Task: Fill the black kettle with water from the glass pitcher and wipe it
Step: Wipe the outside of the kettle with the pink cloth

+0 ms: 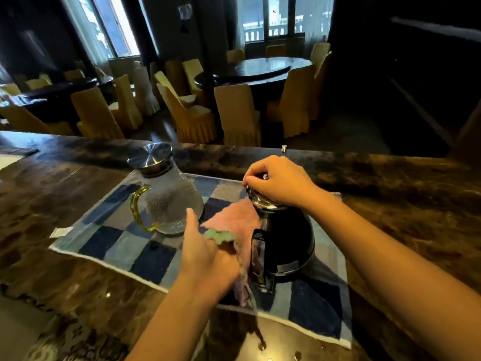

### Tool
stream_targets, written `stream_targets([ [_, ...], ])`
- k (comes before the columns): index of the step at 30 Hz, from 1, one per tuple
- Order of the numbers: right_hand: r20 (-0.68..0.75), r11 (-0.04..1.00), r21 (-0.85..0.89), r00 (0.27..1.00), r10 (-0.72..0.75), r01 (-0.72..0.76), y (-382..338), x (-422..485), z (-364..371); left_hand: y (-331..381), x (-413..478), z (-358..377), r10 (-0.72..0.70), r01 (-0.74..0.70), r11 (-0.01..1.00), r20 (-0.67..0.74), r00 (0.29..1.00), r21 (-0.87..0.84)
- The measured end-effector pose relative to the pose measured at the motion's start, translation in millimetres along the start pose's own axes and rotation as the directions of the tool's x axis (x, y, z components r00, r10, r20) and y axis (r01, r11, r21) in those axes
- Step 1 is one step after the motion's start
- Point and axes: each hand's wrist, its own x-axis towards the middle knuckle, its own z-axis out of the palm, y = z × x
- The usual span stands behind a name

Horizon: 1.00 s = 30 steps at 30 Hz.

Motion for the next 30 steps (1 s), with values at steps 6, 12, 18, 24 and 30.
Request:
stream_targets([
  [6, -0.088, 0.999, -0.001, 0.995, -0.054, 0.054, 0, 0, 2, -26, 15, -5, 0.108, -0.107, 0.939, 0.014, 0.994, 0.328],
  [12, -0.016, 0.990, 0.013, 0.990, -0.143, 0.143, 0, -1, 2, -64, 4, -17, 0.509, -0.410, 0.499, 0.125, 0.852, 0.763],
  [18, 0.228, 0.924, 0.205, 0.902, -0.366, 0.323, 8, -6, -8, -80, -3, -33, 0.534, -0.513, 0.215, 0.340, 0.774, 0.831],
  [24, 0.488, 0.940, 0.093, 0.808, -0.331, 0.329, 3, 6, -30, -83, -14, -57, 0.442, -0.503, 0.178, 0.387, 0.809, 0.846],
  [30, 0.462, 0.965, 0.061, 0.849, -0.255, 0.256, 1, 12, -21, -67, -7, -16, 0.581, -0.483, 0.205, 0.291, 0.760, 0.851],
])
